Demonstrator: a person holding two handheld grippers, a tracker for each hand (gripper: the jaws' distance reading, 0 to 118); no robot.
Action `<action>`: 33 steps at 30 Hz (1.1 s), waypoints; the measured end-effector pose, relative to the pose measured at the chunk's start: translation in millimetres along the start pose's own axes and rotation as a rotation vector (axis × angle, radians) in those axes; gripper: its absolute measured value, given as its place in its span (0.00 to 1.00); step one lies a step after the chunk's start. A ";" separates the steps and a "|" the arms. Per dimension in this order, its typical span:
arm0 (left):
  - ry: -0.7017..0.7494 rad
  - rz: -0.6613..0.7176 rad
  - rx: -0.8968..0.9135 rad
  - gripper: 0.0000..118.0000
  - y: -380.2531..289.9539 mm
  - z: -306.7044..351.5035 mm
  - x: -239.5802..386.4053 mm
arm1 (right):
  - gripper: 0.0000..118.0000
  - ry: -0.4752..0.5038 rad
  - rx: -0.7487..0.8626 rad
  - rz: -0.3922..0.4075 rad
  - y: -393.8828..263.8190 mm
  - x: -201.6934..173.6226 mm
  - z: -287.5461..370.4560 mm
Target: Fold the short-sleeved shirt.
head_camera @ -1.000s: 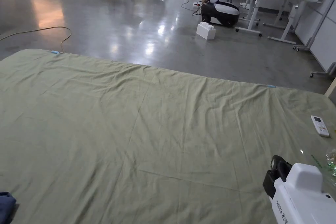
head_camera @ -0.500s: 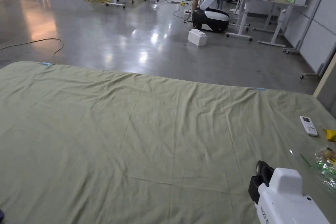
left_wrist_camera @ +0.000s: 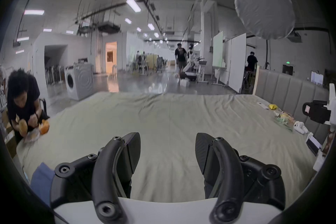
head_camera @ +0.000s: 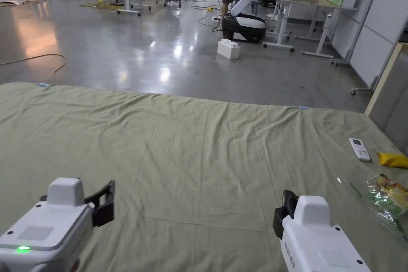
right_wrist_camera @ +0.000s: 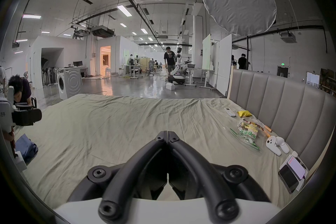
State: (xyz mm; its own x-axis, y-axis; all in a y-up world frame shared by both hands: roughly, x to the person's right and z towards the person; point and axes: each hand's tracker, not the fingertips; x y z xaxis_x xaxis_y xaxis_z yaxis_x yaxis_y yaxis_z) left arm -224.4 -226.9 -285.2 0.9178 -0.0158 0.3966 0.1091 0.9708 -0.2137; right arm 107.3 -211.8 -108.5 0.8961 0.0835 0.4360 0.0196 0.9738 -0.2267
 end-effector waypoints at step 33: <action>0.070 -0.038 0.046 0.04 13.0 19.3 63.4 | 0.00 -0.012 0.023 -0.031 -13.3 -7.2 -2.6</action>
State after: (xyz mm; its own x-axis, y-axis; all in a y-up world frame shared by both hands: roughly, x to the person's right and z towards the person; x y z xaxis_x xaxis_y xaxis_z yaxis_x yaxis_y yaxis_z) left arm -172.2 -210.7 -245.5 0.9379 -0.0677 0.3402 0.1280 0.9791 -0.1581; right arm 101.7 -225.9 -110.9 0.8898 0.0553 0.4530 0.0371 0.9806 -0.1927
